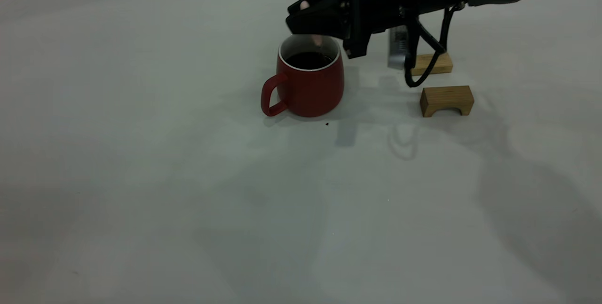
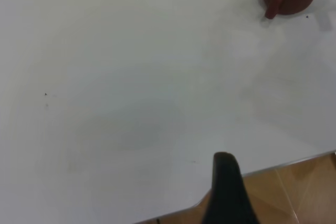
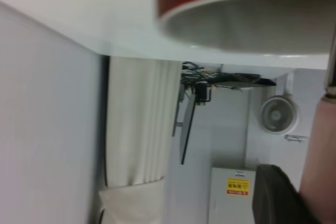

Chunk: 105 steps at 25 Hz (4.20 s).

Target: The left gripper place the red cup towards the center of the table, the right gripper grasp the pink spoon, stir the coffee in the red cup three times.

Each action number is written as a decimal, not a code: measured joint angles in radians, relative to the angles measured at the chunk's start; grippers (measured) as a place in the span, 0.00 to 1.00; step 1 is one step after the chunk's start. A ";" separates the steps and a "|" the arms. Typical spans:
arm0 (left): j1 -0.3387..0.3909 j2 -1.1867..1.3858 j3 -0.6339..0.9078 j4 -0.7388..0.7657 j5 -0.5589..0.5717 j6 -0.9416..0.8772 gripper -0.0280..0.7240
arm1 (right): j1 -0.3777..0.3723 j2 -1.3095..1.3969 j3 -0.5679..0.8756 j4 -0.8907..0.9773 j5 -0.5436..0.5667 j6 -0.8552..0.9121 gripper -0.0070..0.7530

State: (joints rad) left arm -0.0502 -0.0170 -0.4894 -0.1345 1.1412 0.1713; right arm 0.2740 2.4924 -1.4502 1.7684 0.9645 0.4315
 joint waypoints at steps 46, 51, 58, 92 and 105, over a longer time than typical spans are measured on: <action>0.000 0.000 0.000 0.000 -0.001 0.000 0.82 | 0.045 0.108 -0.226 -0.005 0.001 0.013 0.17; 0.000 0.000 0.000 0.000 -0.001 0.000 0.82 | 0.000 0.105 -0.210 -0.004 -0.022 0.025 0.17; 0.000 0.000 0.000 0.000 -0.001 0.000 0.82 | -0.004 0.096 -0.130 0.007 0.031 0.019 0.18; 0.000 0.000 0.000 0.000 -0.001 0.000 0.82 | -0.004 -0.539 -0.117 -1.473 0.240 -0.588 0.56; 0.000 0.000 0.000 0.000 -0.001 0.000 0.82 | -0.004 -1.099 -0.115 -1.922 0.266 -0.277 0.56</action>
State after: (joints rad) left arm -0.0502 -0.0170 -0.4894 -0.1345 1.1406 0.1713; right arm 0.2700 1.3936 -1.5650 -0.1534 1.2306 0.1550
